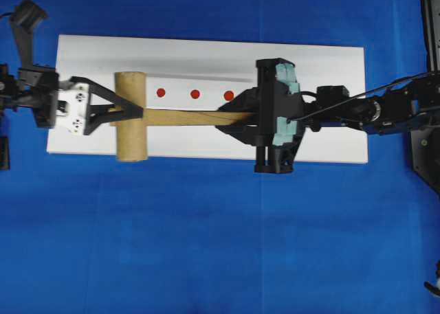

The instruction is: Hit the mark with a hammer.

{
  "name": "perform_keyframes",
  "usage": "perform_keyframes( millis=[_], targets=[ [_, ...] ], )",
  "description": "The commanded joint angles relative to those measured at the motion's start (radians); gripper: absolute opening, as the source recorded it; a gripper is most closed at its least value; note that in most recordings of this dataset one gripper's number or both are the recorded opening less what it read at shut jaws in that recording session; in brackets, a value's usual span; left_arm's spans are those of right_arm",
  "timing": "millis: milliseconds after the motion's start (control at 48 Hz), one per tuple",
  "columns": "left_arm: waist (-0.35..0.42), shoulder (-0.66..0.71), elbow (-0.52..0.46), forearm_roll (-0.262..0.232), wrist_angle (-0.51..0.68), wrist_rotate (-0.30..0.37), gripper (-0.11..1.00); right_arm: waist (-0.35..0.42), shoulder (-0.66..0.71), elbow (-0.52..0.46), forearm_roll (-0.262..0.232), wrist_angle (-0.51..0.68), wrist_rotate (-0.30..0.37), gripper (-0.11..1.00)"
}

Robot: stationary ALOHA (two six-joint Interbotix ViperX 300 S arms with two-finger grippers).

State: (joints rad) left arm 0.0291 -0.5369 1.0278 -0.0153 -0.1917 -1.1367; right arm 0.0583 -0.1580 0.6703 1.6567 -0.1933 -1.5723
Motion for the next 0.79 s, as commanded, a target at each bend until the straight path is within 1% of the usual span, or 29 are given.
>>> perform_keyframes(
  millis=[0,146,271,458,583,667,729,771],
  targets=[
    [0.009,-0.054,0.011,0.003,0.012,0.0,0.85,0.0,-0.049,0.002,0.011,0.003,-0.003,0.07],
    [0.012,-0.132,0.049,0.003,0.046,-0.002,0.85,-0.002,-0.089,0.04,0.032,0.003,-0.002,0.07],
    [0.018,-0.193,0.069,0.003,0.078,-0.002,0.85,-0.002,-0.109,0.061,0.041,0.003,0.0,0.07],
    [0.034,-0.229,0.077,0.003,0.13,0.0,0.85,-0.002,-0.115,0.064,0.058,0.006,0.0,0.07],
    [0.046,-0.235,0.08,0.015,0.138,0.018,0.84,0.005,-0.106,0.057,0.084,0.046,0.005,0.07],
    [0.06,-0.236,0.078,0.015,0.138,0.067,0.84,0.025,-0.095,0.051,0.107,0.069,0.02,0.07],
    [0.067,-0.239,0.08,0.015,0.138,0.127,0.84,0.055,-0.08,0.043,0.126,0.066,0.032,0.07],
    [0.072,-0.244,0.08,0.015,0.138,0.179,0.83,0.077,-0.071,0.04,0.137,0.057,0.04,0.07]
  ],
)
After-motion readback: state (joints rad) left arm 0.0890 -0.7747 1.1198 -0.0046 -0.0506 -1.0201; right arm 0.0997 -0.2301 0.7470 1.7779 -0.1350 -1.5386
